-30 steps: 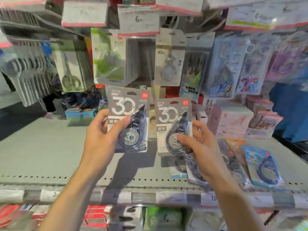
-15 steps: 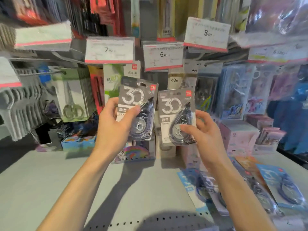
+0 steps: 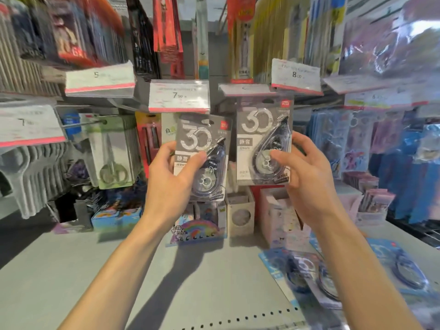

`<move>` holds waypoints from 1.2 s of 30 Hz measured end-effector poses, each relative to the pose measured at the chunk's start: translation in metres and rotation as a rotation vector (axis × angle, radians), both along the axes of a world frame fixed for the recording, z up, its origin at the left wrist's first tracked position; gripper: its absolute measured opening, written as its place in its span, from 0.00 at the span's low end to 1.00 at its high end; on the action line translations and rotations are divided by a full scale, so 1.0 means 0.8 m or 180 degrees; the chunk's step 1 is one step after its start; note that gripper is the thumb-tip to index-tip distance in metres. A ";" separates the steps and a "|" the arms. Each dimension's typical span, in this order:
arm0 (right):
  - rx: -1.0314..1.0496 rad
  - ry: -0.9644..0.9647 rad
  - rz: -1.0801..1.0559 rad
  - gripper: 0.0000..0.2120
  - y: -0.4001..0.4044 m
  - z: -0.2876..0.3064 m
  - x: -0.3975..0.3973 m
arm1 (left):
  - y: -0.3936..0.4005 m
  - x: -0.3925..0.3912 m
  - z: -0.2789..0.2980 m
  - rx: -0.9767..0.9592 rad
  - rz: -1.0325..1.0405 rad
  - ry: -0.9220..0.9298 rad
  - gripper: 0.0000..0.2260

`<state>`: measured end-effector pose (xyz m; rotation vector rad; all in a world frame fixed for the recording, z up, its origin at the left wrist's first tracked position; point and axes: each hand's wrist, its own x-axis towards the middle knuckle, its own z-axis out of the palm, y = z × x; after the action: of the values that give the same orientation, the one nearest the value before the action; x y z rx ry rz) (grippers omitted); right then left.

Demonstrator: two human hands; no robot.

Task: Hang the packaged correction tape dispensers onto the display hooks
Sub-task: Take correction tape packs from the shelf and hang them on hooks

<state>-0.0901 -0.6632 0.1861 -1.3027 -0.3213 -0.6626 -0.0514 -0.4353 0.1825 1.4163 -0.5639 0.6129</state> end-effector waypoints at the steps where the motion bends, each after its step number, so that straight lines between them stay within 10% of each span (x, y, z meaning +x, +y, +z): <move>1: -0.0018 -0.0017 -0.0026 0.23 -0.001 0.001 0.000 | -0.002 -0.001 0.003 -0.0041 -0.0016 -0.0013 0.09; 36: -0.1440 0.0487 -0.0991 0.15 0.008 -0.003 0.118 | -0.022 0.018 0.008 -0.0045 0.0044 -0.0175 0.09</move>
<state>0.0041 -0.6569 0.1839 -1.8503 -0.1456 -0.7725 -0.0368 -0.4529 0.1889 1.3944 -0.5927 0.6672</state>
